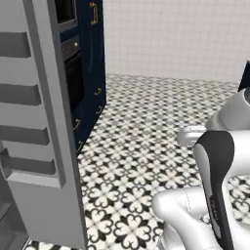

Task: Take the strawberry from the fridge and place it on top of the pancake, located on the dining counter.

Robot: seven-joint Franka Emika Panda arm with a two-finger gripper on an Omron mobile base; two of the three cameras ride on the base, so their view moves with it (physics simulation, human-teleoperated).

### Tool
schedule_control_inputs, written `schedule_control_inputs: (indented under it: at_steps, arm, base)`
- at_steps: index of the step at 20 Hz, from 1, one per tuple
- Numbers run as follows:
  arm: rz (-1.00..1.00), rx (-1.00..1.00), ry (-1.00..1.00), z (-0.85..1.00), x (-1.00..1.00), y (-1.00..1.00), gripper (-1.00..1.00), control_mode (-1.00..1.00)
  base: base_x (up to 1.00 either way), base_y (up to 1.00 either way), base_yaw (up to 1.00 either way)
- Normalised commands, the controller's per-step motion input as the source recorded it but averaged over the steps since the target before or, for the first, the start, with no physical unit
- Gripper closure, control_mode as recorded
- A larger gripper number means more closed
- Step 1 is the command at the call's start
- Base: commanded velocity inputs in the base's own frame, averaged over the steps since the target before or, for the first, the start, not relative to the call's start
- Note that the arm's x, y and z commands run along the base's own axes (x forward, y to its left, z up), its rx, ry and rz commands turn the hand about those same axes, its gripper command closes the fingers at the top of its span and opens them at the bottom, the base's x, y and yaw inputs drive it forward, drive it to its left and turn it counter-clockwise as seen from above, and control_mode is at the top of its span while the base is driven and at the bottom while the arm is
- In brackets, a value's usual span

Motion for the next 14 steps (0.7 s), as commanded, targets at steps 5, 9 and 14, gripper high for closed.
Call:
schedule_control_inputs:
  at_steps: [5, 9, 14]
  arm:
    - [0.0, 0.0, 0.0, 0.0, 0.0, 0.0, 1.0, 1.0]
    - [0.0, 0.0, 0.0, 0.0, 0.0, 0.0, 1.0, 1.0]
    - [0.0, 0.0, 0.0, 0.0, 0.0, 0.0, 1.0, 1.0]
  base:
    - [0.03, -0.15, -0.76]
    - [0.78, -0.25, -0.55]
    - [1.0, -0.01, -0.23]
